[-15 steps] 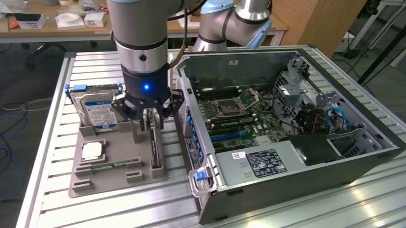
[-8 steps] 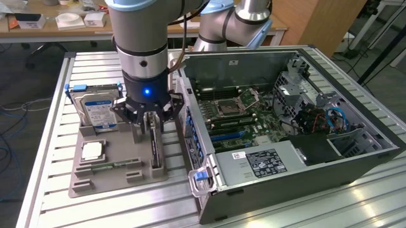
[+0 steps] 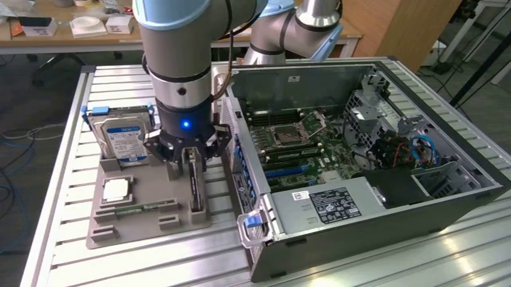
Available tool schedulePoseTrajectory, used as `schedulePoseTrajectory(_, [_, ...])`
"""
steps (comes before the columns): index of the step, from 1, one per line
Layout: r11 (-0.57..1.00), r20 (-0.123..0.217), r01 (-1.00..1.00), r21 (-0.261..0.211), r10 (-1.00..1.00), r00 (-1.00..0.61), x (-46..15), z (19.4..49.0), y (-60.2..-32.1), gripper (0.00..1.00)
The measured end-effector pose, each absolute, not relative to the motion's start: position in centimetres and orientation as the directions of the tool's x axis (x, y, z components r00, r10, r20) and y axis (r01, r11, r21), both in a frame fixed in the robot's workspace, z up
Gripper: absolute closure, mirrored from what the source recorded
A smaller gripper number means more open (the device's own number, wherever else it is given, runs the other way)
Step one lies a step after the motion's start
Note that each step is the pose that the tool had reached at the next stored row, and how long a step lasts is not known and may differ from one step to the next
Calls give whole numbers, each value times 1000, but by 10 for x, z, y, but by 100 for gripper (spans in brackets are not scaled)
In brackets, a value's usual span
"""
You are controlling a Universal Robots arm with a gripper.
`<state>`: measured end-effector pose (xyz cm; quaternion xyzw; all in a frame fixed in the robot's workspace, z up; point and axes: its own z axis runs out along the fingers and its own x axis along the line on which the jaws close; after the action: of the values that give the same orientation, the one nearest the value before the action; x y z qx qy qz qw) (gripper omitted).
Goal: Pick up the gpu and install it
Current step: 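Pick up the gpu and move the gpu toward the slot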
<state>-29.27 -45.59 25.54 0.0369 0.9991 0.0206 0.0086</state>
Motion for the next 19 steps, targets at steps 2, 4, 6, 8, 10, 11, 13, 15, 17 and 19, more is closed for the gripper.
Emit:
schedulePoseTrajectory(2, [996, -16, 73, 42, 74, -997, -293, 252, -456, 53])
schedulePoseTrajectory(4, [996, -16, 73, 42, 74, -997, -293, 248, -457, 53])
schedulePoseTrajectory(6, [996, -16, 73, 42, 74, -997, -293, 245, -457, 53])
schedulePoseTrajectory(8, [996, -16, 73, 42, 74, -997, -293, 241, -457, 53])
schedulePoseTrajectory(10, [996, -16, 73, 42, 74, -997, -293, 238, -457, 53])
schedulePoseTrajectory(11, [996, -16, 73, 42, 74, -997, -293, 237, -457, 53])
schedulePoseTrajectory(13, [996, -16, 73, 42, 74, -997, -293, 237, -457, 53])
schedulePoseTrajectory(15, [996, -16, 73, 42, 74, -997, -293, 237, -457, 53])
schedulePoseTrajectory(17, [996, -16, 73, 42, 74, -997, -293, 237, -457, 53])
schedulePoseTrajectory(19, [996, -16, 73, 42, 74, -997, -293, 237, -457, 54])
